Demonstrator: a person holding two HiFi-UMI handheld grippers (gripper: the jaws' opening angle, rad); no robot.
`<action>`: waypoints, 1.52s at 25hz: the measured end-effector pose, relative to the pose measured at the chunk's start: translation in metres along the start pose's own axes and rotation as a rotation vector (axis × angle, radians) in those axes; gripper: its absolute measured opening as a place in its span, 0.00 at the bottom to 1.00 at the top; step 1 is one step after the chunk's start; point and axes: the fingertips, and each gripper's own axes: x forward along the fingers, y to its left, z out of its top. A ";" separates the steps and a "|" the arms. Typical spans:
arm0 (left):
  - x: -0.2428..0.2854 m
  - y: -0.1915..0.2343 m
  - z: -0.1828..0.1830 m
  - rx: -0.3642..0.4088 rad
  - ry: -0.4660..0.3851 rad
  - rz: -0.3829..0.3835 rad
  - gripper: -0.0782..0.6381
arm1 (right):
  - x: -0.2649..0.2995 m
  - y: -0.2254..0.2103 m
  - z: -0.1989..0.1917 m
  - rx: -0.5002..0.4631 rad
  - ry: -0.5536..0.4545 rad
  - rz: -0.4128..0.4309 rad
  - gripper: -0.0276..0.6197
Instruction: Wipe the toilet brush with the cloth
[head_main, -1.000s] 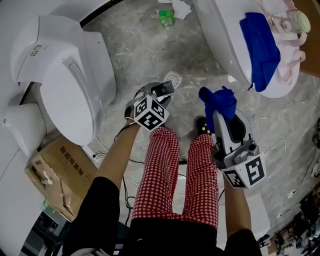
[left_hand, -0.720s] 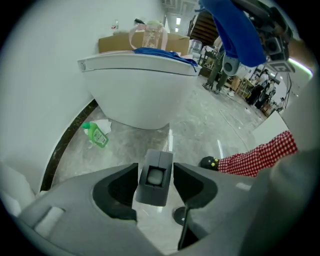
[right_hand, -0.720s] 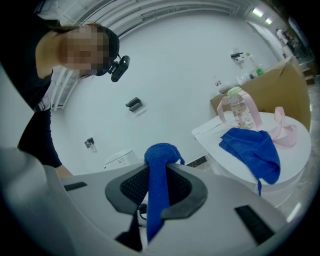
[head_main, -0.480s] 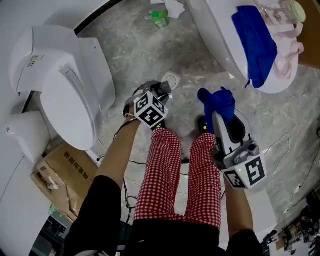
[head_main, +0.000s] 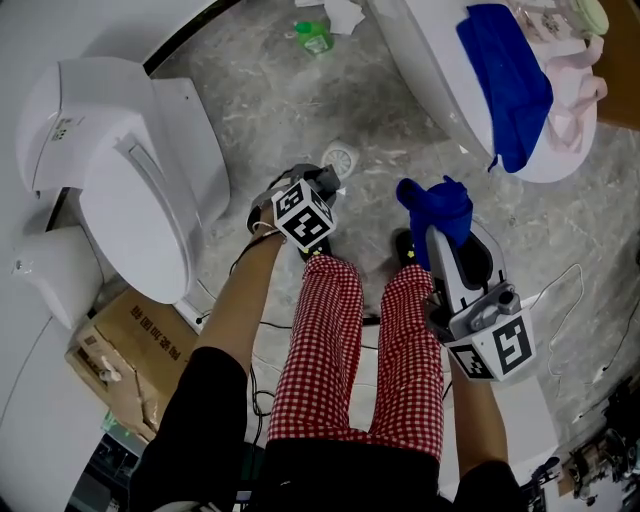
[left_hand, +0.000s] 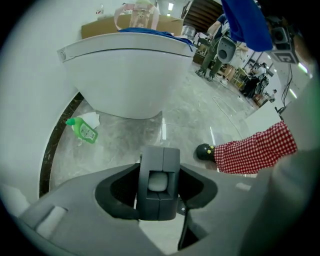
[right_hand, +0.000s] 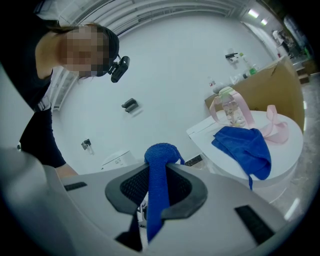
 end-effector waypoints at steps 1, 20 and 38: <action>0.002 -0.001 0.000 0.012 0.006 -0.006 0.40 | 0.000 0.000 -0.001 0.000 0.001 -0.001 0.14; 0.026 0.000 -0.006 0.121 0.110 0.018 0.39 | -0.018 -0.009 -0.010 0.024 -0.007 -0.049 0.14; 0.026 0.007 -0.004 0.018 0.100 0.096 0.34 | -0.018 -0.005 -0.017 0.030 0.010 -0.071 0.14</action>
